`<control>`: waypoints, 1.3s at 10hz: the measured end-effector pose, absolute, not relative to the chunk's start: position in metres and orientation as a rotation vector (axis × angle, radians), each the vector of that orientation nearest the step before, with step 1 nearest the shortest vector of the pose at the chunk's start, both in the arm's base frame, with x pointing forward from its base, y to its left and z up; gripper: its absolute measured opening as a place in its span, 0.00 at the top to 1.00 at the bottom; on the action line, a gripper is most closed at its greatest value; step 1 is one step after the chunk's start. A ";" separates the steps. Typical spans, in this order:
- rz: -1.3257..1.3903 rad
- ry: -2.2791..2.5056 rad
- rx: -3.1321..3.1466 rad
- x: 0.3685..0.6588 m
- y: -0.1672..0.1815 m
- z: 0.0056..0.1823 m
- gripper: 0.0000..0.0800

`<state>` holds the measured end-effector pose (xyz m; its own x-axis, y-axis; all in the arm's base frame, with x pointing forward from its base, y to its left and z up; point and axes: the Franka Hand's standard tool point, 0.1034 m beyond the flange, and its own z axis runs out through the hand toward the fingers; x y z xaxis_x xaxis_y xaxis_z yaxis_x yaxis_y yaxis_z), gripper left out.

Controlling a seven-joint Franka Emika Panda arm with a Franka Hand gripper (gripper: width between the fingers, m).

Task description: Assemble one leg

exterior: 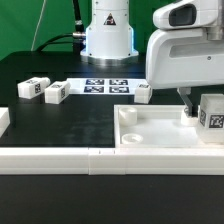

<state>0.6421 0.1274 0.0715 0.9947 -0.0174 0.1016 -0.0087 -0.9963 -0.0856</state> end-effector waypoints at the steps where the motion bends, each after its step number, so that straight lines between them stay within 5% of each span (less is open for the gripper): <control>1: -0.157 0.021 -3.052 0.642 0.127 0.072 0.23; 2: -0.157 0.021 -3.052 0.642 0.127 0.072 0.45; 3: -0.156 0.022 -3.055 0.642 0.126 0.071 0.45; 4: -0.155 0.029 -3.058 0.642 0.122 0.071 0.62; 9: -0.148 0.153 -3.050 0.642 0.120 0.070 0.63; 13: -0.090 1.018 -2.844 0.638 0.116 0.068 0.63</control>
Offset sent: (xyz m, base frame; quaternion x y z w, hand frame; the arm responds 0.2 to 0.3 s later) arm 0.0000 0.0000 0.0000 0.0000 0.0000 0.0000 1.0000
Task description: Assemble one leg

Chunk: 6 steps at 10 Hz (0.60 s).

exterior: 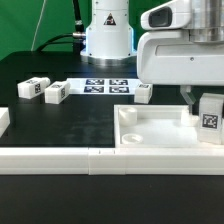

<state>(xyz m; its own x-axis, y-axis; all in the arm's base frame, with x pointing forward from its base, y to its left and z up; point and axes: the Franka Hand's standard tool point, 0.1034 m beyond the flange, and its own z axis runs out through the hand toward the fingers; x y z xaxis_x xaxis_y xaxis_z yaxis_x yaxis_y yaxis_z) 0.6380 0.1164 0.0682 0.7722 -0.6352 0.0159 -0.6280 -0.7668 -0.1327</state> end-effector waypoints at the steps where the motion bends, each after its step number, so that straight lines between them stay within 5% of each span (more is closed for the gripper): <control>1: -0.087 1.207 -2.756 0.638 0.115 0.067 0.63; 6: -0.013 1.967 -2.238 0.635 0.120 0.068 0.63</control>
Offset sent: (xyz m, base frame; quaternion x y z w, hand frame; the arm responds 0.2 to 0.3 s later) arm -0.0054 -0.0053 0.0007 -0.0183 0.0318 0.2697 0.9622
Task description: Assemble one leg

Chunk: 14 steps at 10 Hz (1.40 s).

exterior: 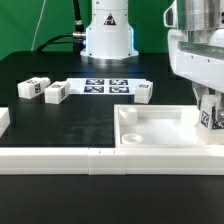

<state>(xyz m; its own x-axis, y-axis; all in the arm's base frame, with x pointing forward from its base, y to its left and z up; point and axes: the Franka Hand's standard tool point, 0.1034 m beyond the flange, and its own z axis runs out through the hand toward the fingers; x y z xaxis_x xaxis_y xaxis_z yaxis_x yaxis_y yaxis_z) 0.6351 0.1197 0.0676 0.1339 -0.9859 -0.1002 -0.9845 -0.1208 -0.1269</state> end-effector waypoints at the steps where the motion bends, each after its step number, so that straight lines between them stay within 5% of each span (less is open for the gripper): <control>1: 0.006 2.065 -2.140 0.635 0.120 0.068 0.63; 4: 0.050 2.265 -1.907 0.635 0.121 0.068 0.63; 6: 0.064 2.294 -1.866 0.635 0.124 0.067 0.39; 7: 0.061 2.277 -1.886 0.635 0.124 0.067 0.39; 8: 0.055 2.234 -1.935 0.635 0.124 0.067 0.23; 14: 0.027 1.529 -2.574 0.632 0.129 0.068 0.19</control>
Offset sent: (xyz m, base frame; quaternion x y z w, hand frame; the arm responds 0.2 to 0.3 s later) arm 0.0046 -0.0034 -0.0011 -0.0042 -0.0004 0.1884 0.9821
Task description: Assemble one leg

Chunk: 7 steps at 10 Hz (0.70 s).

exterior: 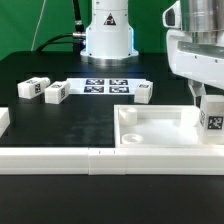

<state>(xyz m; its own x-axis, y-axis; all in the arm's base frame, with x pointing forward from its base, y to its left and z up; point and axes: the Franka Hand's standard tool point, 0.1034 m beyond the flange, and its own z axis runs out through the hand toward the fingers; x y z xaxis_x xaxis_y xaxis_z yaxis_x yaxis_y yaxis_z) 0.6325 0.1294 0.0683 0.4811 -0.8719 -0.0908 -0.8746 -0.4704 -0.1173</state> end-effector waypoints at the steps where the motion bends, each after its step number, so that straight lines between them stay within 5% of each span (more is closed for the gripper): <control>1: 0.017 1.343 -2.701 0.634 0.131 0.069 0.19; 7: -0.027 0.420 -3.038 0.638 0.128 0.071 0.19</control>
Offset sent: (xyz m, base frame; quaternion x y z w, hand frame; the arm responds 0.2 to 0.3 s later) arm 0.0106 -0.0019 0.0007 -0.0350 -0.0041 -0.3019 0.9527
